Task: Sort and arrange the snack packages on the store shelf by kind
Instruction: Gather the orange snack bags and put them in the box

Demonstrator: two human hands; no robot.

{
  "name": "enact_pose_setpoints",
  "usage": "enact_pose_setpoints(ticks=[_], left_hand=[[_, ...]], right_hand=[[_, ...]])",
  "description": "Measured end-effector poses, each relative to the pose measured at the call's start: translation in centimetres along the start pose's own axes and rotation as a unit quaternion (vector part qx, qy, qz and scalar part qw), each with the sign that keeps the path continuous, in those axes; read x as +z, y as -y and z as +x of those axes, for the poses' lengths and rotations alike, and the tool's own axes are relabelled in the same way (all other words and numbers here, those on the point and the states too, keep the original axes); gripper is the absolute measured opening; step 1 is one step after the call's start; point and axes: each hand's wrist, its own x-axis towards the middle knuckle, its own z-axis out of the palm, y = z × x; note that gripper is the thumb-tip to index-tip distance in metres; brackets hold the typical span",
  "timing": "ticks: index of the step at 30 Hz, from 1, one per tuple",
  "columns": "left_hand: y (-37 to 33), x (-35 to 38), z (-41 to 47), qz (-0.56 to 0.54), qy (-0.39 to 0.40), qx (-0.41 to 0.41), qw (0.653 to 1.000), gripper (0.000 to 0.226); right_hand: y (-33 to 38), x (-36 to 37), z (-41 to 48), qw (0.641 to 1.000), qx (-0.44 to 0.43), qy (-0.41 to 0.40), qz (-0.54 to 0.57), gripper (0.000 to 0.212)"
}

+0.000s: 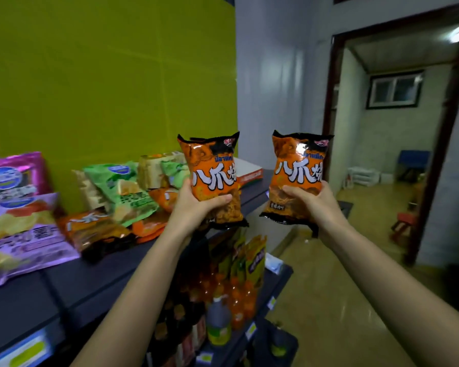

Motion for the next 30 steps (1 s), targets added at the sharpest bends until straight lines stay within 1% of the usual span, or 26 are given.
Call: enact_pose_setpoints(ticks=[1,4,7,8,10,13,18,21,26,30], left_hand=[[0.8,1.6,1.4,-0.006,0.004,-0.001,1.000,0.071],[2.8,5.1,5.0,-0.031,0.004,-0.010,0.999,0.074],[4.9,8.6,9.4,-0.043,-0.001,-0.007,0.999,0.067],[5.4,9.7,11.0,-0.042,-0.006,-0.006,0.999,0.066],[6.2,11.4,14.3,-0.038,-0.022,-0.006,0.999,0.065],[7.0,13.3,18.4,-0.026,-0.045,-0.002,0.999,0.072],[8.0,15.0,23.3,-0.018,-0.086,0.011,0.996,0.079],[8.4,15.4,25.4,-0.006,-0.114,0.019,0.993,0.077],[9.2,15.1,28.3,0.025,-0.136,0.013,0.990,0.064],[9.6,15.2,31.0,0.046,-0.206,0.009,0.977,0.071]], right_hand=[[-0.5,-1.0,1.4,1.000,-0.001,-0.001,-0.006,0.040],[-2.0,-2.6,5.1,1.000,0.000,-0.005,-0.010,0.058],[-3.8,-4.0,10.4,1.000,-0.005,0.004,-0.024,0.064],[-4.2,-4.3,12.4,1.000,-0.006,0.009,-0.026,0.065],[-4.5,-4.7,16.1,0.999,-0.016,0.027,-0.035,0.060],[-5.0,-5.1,21.0,0.997,-0.032,0.056,-0.030,0.053],[-6.4,-4.7,27.5,0.995,-0.035,0.092,-0.020,0.064],[-7.6,-3.7,31.2,0.994,-0.029,0.109,-0.011,0.068],[-9.7,-0.9,37.5,0.983,-0.019,0.182,0.005,0.071],[-11.4,1.2,42.7,0.964,-0.021,0.263,0.031,0.068]])
